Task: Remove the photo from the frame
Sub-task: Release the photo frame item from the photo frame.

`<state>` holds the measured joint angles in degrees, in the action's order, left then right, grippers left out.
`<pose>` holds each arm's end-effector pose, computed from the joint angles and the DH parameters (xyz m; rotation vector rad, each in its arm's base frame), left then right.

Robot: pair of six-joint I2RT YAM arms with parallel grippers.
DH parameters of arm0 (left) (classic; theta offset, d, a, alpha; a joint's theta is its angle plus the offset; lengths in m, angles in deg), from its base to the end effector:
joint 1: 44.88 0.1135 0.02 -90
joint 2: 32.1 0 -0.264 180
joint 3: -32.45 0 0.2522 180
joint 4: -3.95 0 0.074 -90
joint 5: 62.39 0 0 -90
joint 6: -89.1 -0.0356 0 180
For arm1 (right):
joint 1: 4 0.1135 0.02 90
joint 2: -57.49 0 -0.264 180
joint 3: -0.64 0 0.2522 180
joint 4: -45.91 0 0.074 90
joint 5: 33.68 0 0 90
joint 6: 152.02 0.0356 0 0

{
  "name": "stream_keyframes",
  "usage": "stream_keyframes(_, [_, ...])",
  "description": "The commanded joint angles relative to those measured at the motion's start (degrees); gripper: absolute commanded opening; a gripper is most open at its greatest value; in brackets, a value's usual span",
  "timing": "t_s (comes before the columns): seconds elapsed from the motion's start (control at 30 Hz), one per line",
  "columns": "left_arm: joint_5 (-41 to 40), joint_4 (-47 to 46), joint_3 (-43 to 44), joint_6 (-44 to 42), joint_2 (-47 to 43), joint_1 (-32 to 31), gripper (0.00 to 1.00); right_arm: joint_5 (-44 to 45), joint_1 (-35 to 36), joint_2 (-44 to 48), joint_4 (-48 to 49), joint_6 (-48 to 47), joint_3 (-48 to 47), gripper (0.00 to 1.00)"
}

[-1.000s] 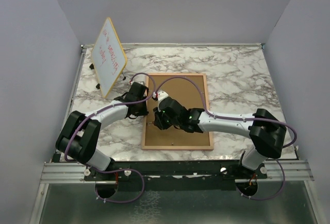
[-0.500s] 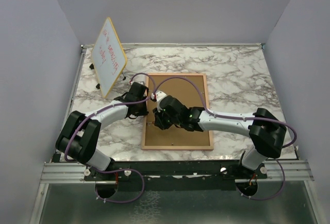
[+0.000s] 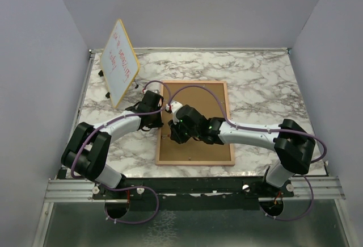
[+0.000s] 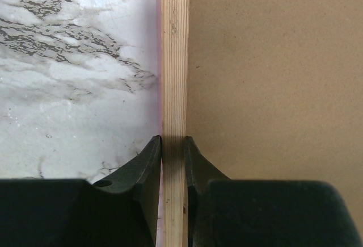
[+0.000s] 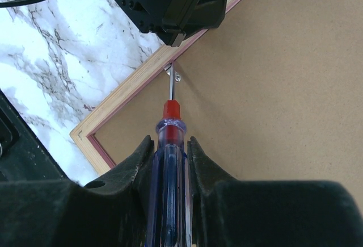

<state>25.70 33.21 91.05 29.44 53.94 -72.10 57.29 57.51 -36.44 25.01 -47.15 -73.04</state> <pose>0.2547 -0.1297 0.1691 -0.0836 2.5951 -0.3359 0.1709 0.3137 0.2175 -0.9344 2.1907 0.6529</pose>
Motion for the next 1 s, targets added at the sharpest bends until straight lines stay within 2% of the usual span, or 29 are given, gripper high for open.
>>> stream_keyframes(0.0, [1.7,0.0,-1.2,-0.3,0.0,0.0,0.00,-8.0,0.9,1.7,-2.2,-0.3,0.4,0.01])
stream_keyframes(0.2, [1.7,0.0,-1.2,-0.4,0.0,0.0,0.00,-10.6,1.0,2.6,-1.7,-1.1,1.1,0.01])
stream_keyframes(0.4, [1.8,0.0,-1.2,-0.4,0.1,0.0,0.00,-9.2,0.9,2.4,-3.3,-1.3,0.5,0.01])
stream_keyframes(0.7, [1.9,-0.1,-1.2,-0.4,0.3,0.0,0.00,-1.4,0.9,7.1,1.2,2.8,2.3,0.01])
stream_keyframes(0.97, [1.8,-0.2,-1.2,-0.4,0.2,0.0,0.00,6.3,0.9,2.6,-3.5,4.3,-1.4,0.01])
